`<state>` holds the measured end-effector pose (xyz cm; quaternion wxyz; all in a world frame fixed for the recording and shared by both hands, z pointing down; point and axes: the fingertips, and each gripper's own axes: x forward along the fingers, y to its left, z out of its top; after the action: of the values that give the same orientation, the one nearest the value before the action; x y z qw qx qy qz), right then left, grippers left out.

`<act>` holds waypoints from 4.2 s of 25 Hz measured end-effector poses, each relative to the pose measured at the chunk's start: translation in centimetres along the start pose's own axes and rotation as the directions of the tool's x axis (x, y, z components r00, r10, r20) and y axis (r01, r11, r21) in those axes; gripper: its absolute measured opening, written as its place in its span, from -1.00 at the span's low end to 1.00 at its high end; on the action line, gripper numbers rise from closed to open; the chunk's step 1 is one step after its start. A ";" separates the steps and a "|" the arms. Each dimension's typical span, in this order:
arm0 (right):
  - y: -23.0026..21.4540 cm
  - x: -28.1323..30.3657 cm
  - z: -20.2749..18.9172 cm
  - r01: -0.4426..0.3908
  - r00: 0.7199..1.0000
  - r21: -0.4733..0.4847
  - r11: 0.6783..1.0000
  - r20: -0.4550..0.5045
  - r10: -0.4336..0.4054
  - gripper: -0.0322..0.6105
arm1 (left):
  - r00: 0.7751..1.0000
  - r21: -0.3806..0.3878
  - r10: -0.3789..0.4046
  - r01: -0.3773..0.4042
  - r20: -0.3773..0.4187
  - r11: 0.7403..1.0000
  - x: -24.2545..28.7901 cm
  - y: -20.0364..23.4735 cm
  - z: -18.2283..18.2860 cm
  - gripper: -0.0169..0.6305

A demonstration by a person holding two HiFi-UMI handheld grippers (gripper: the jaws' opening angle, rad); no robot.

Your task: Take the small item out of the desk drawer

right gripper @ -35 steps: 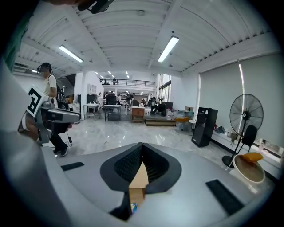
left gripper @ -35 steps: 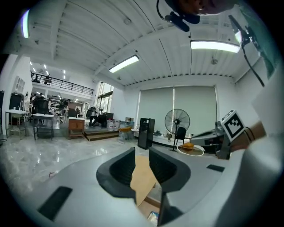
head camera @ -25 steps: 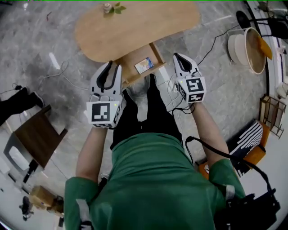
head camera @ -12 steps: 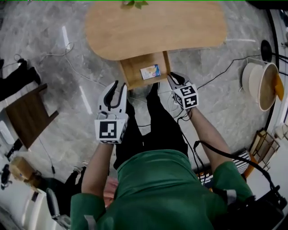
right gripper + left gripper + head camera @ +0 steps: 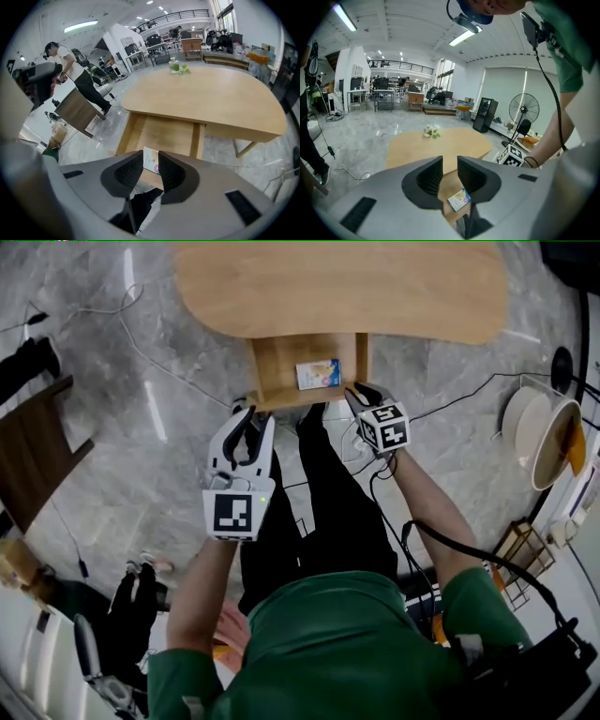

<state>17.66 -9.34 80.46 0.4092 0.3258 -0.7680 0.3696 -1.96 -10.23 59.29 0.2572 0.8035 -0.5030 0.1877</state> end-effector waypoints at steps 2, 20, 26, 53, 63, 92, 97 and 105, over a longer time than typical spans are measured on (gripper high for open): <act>-0.2 1.4 -0.2 0.003 1.000 -0.005 1.000 -0.007 -0.004 -0.53 | 1.000 0.005 -0.009 0.009 -0.018 1.000 0.7 0.5 -1.7 -0.62; -6.7 15.5 -6.7 0.047 0.959 0.090 0.995 -0.282 -0.020 -0.29 | 0.994 -0.145 -0.085 0.075 -0.063 0.987 5.4 2.1 -10.2 -0.62; -6.8 18.3 -7.7 0.014 0.939 0.093 0.996 -0.344 0.019 -0.23 | 0.984 -0.039 -0.144 0.141 -0.101 0.989 6.2 1.6 -11.2 -0.62; -5.2 13.1 -6.1 -0.058 0.973 0.226 0.972 -0.204 0.106 -0.69 | 0.991 -0.111 -0.121 0.114 -0.051 0.987 6.4 1.0 -6.5 -0.62; -3.4 8.7 -1.4 -0.148 0.984 0.268 0.952 -0.061 0.170 -0.70 | 0.996 -0.097 -0.089 0.087 -0.023 0.992 4.9 1.2 -3.3 -0.62; -23.1 1.7 14.2 -0.257 0.895 0.826 0.501 0.399 -0.199 -0.71 | 0.999 -0.063 -0.040 0.040 0.001 0.997 6.0 -1.5 4.1 -0.62; -23.6 1.9 14.7 -0.288 0.890 0.830 0.477 0.416 -0.187 -0.71 | 0.999 -0.070 -0.038 0.038 0.001 0.997 6.5 -2.4 3.8 -0.62; -22.9 2.7 14.6 -0.335 0.894 0.843 0.422 0.425 -0.140 -0.65 | 0.999 -0.085 -0.039 0.039 0.001 0.996 6.3 -3.0 3.5 -0.62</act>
<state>29.13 -33.88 83.95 -0.0339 0.5199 -0.5374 0.6631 3.58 -15.77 59.39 0.2950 0.8013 -0.4948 0.1614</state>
